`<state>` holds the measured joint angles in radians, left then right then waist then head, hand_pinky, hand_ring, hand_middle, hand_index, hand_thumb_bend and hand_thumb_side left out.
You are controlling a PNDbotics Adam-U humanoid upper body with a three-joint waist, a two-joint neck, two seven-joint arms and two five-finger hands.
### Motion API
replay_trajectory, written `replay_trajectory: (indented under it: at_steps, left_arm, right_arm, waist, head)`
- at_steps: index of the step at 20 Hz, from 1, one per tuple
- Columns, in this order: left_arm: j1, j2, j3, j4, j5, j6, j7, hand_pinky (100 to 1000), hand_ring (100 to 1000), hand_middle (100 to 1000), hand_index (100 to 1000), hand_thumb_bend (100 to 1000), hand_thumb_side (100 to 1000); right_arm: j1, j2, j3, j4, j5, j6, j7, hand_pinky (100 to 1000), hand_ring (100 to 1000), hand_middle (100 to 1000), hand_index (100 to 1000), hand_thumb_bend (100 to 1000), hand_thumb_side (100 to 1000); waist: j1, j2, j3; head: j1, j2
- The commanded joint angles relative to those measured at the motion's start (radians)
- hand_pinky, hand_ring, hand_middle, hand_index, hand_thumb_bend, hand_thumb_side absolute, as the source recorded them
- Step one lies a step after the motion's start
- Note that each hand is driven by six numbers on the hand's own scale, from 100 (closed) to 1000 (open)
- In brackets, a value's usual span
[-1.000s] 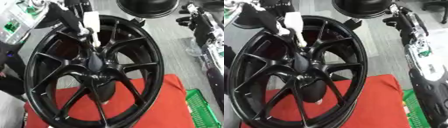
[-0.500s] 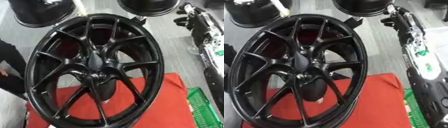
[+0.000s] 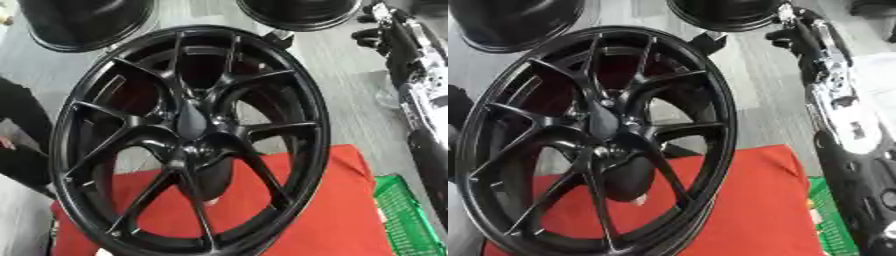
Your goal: Pull the pin out of the wheel hub.
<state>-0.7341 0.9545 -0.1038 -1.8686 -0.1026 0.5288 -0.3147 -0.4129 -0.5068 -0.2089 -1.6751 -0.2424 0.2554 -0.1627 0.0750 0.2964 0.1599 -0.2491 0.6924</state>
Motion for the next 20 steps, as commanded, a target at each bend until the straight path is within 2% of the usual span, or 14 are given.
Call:
replay_trajectory:
  at_steps: [1,4,8,9,10,11,13,14,15,16,17,19,20]
  left_arm:
    - [0.086,0.052,0.087,-0.024,0.027,0.006,0.095,740,724,607,325,100,132]
    - [0.209,0.035,0.114,-0.005,0.039,0.006,0.152,729,729,619,351,100,144]
    - [0.324,0.005,0.121,0.048,0.082,-0.011,0.173,740,760,681,531,100,100]
    - [0.344,-0.003,0.127,0.06,0.09,-0.022,0.175,748,778,710,637,136,194]
    - [0.362,-0.01,0.134,0.074,0.093,-0.034,0.175,762,798,742,754,227,396]
    - [0.376,-0.015,0.142,0.089,0.095,-0.047,0.174,778,814,770,835,329,585]
    - [0.398,-0.022,0.158,0.117,0.098,-0.068,0.175,795,832,797,905,488,776]
    - [0.405,-0.026,0.166,0.128,0.097,-0.075,0.18,792,828,793,895,503,862]
    - [0.41,-0.03,0.173,0.138,0.094,-0.079,0.189,789,826,789,879,506,883]
    - [0.412,-0.034,0.179,0.143,0.091,-0.08,0.203,775,812,770,795,476,944]
    - [0.411,-0.04,0.185,0.146,0.088,-0.076,0.225,762,803,760,772,437,983]
    - [0.403,-0.057,0.19,0.138,0.101,-0.067,0.281,750,794,752,756,322,977]
    - [0.396,-0.069,0.192,0.129,0.121,-0.066,0.317,739,785,743,739,227,955]
  right_arm:
    - [-0.012,-0.035,-0.015,-0.025,-0.006,-0.003,-0.01,780,651,703,752,100,615]
    - [-0.011,-0.038,-0.019,-0.026,-0.008,-0.003,-0.014,779,651,703,752,100,611]
    - [-0.013,-0.038,-0.02,-0.029,-0.011,-0.004,-0.014,780,650,703,752,100,607]
    - [-0.013,-0.038,-0.021,-0.029,-0.012,-0.005,-0.014,780,651,703,752,100,607]
    - [-0.012,-0.038,-0.022,-0.029,-0.012,-0.005,-0.015,780,651,704,752,100,608]
    - [-0.011,-0.039,-0.022,-0.029,-0.011,-0.005,-0.015,780,651,704,752,100,608]
    - [-0.009,-0.04,-0.025,-0.029,-0.011,-0.005,-0.017,780,651,703,752,100,608]
    - [-0.008,-0.04,-0.026,-0.028,-0.011,-0.005,-0.018,780,651,703,752,100,609]
    - [-0.008,-0.041,-0.026,-0.028,-0.011,-0.005,-0.018,779,650,703,752,100,609]
    - [-0.007,-0.041,-0.025,-0.028,-0.011,-0.006,-0.018,780,650,703,752,100,608]
    - [-0.007,-0.041,-0.024,-0.028,-0.011,-0.006,-0.017,780,650,703,752,100,608]
    - [-0.007,-0.04,-0.023,-0.027,-0.011,-0.006,-0.016,780,650,703,752,100,608]
    - [-0.008,-0.04,-0.023,-0.027,-0.011,-0.006,-0.016,780,650,703,752,100,608]
  waist:
    - [-0.004,-0.014,0.003]
    - [-0.003,-0.015,0.004]
    - [-0.004,-0.018,0.001]
    - [-0.005,-0.017,0.002]
    - [-0.005,-0.017,0.003]
    - [-0.005,-0.017,0.004]
    - [-0.006,-0.016,0.007]
    - [-0.006,-0.016,0.008]
    - [-0.007,-0.016,0.009]
    - [-0.007,-0.016,0.01]
    - [-0.008,-0.015,0.01]
    - [-0.01,-0.015,0.01]
    - [-0.01,-0.016,0.01]
  head:
    - [0.005,-0.005]
    - [0.006,-0.001]
    - [0.003,0.0]
    - [0.003,-0.001]
    - [0.002,-0.001]
    - [0.001,-0.001]
    - [0.001,-0.004]
    - [0.002,-0.006]
    - [0.002,-0.007]
    - [0.003,-0.008]
    - [0.003,-0.009]
    - [0.005,-0.011]
    - [0.007,-0.011]
